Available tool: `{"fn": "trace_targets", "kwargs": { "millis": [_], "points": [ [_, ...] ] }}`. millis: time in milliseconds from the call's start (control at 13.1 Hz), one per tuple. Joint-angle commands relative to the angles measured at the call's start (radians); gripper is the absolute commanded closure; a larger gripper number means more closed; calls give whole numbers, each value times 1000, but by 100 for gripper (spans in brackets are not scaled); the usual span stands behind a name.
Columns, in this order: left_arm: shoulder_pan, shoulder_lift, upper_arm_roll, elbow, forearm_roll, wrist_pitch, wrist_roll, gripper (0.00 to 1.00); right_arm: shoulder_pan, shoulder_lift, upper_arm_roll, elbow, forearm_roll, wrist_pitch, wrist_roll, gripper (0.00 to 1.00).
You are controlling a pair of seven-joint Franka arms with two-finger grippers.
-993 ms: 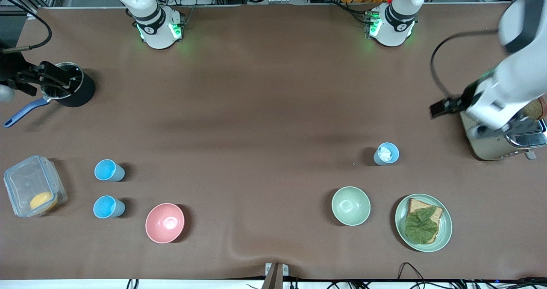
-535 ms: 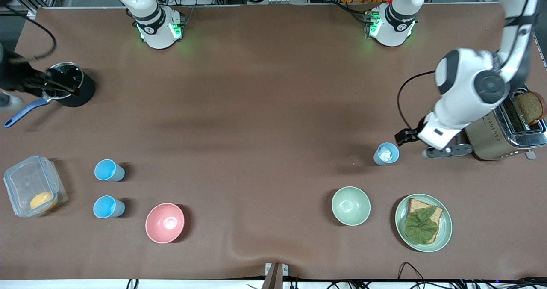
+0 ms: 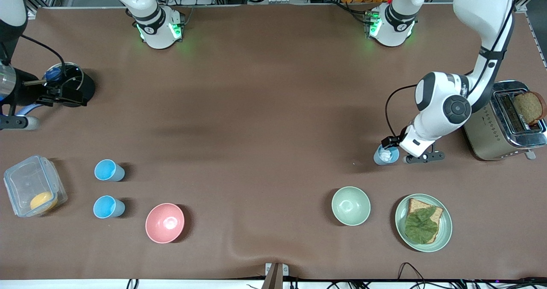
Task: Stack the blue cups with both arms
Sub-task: 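Grasp the tissue cup with the left gripper while the right gripper reaches out, then carry the tissue cup to mid-table while the right gripper grasps a blue cup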
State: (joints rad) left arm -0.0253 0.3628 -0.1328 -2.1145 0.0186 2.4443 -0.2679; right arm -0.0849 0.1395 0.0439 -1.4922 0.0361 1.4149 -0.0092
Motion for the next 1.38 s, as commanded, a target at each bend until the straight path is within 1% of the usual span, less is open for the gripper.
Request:
{"fn": "trace_targets", "kwargs": {
  "millis": [0,76,153,229,382,458,535,611,764,917,993,1146,1299],
  "points": [
    [5,41,-2,31,-8,9,4,50,-35,82,13,73,18,-8,-11,0],
    [5,45,-2,34,-8,9,4,68,-32,118,16,104,16,-8,-9,0],
    [5,53,-2,37,-8,9,4,91,-29,156,17,130,16,-7,-11,0],
    [5,53,-2,39,-9,9,3,100,-24,185,17,147,15,-5,-11,0],
    [-4,51,-5,44,-14,9,1,100,-16,242,17,145,1,50,-12,0],
    [-7,45,-16,42,-26,6,-4,100,-16,274,17,139,-1,115,-12,0],
    [-5,41,-43,42,-44,1,-32,100,-16,304,17,135,-11,154,-12,0],
    [-5,31,-74,42,-49,-4,-87,100,-15,327,16,133,-34,179,-12,0],
    [-5,2,-158,44,-49,-13,-239,100,-1,353,17,101,-128,234,-12,0],
    [-14,8,-253,60,-46,-14,-421,100,-9,351,17,18,-136,338,-11,0],
    [-43,21,-284,79,-45,-13,-512,100,-13,351,16,-2,-136,369,-9,0],
    [-175,50,-283,126,-40,-13,-699,100,-25,370,16,-16,-136,407,-8,0],
    [-261,114,-281,203,-34,-13,-862,100,-47,400,16,-14,-137,449,-12,0]
  ]
}}
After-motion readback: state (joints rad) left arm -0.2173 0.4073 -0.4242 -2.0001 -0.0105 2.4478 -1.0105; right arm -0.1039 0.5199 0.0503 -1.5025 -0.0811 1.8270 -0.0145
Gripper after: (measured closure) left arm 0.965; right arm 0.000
